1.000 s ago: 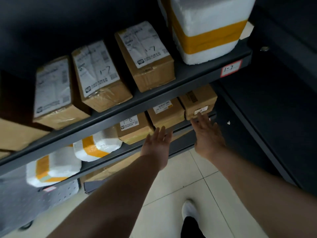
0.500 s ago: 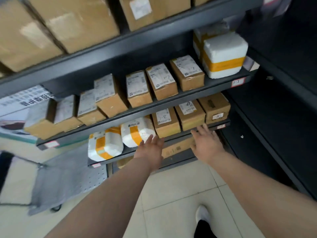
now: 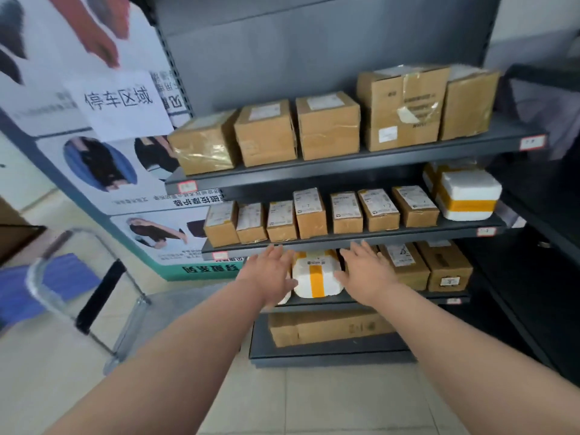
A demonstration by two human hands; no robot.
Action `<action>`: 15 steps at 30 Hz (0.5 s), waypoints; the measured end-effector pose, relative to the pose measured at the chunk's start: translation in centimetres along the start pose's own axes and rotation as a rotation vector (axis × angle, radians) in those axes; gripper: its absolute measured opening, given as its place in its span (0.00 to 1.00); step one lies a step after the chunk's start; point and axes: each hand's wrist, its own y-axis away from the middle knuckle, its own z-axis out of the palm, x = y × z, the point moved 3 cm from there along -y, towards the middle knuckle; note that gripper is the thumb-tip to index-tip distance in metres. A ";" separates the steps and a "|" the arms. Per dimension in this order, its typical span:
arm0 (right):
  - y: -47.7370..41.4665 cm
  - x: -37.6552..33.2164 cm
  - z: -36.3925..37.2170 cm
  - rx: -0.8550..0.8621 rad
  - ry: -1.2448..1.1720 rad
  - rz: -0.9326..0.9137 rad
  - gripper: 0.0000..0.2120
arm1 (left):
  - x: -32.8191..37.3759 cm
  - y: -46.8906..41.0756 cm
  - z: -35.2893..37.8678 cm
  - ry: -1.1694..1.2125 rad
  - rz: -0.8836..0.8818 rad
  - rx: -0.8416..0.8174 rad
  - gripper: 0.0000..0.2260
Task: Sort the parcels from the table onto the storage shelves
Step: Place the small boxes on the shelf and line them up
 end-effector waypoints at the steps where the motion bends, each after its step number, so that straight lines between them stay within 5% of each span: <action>1: -0.2 -1.2 -0.7 0.034 -0.001 -0.019 0.28 | -0.9 0.5 -0.6 0.013 -0.017 0.023 0.31; 15: -11.7 -12.8 -10.0 0.351 0.040 -0.340 0.27 | -13.5 -2.6 -10.3 0.082 -0.153 0.326 0.30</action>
